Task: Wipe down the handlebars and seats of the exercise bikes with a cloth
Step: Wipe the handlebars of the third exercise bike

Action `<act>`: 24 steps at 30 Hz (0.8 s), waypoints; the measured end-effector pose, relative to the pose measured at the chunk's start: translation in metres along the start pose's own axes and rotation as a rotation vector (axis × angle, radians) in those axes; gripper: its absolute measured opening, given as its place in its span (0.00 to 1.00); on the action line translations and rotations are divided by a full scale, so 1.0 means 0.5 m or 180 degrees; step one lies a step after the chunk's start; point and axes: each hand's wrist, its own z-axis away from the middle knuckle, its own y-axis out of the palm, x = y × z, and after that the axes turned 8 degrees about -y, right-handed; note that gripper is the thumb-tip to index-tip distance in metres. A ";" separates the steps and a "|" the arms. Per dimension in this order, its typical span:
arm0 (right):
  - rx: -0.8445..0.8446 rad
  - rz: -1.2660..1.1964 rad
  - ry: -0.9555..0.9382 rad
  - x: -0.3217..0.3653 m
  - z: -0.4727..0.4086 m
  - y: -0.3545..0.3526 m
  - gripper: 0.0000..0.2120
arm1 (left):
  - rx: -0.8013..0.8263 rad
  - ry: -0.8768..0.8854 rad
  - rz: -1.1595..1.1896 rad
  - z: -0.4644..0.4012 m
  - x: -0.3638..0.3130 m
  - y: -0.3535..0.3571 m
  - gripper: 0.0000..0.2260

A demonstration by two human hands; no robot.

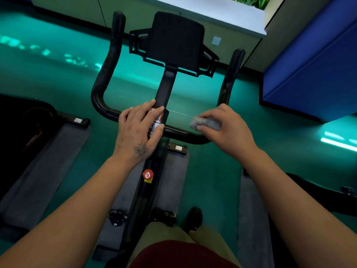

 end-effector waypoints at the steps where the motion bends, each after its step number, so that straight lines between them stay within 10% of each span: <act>1: -0.0180 -0.0173 0.0070 -0.015 0.008 -0.009 0.14 | -0.0010 -0.0039 0.0056 -0.001 -0.005 0.000 0.21; 24: -0.1887 -0.2798 0.1413 -0.212 0.035 -0.083 0.08 | 0.0329 0.0118 0.0679 -0.145 -0.281 0.038 0.21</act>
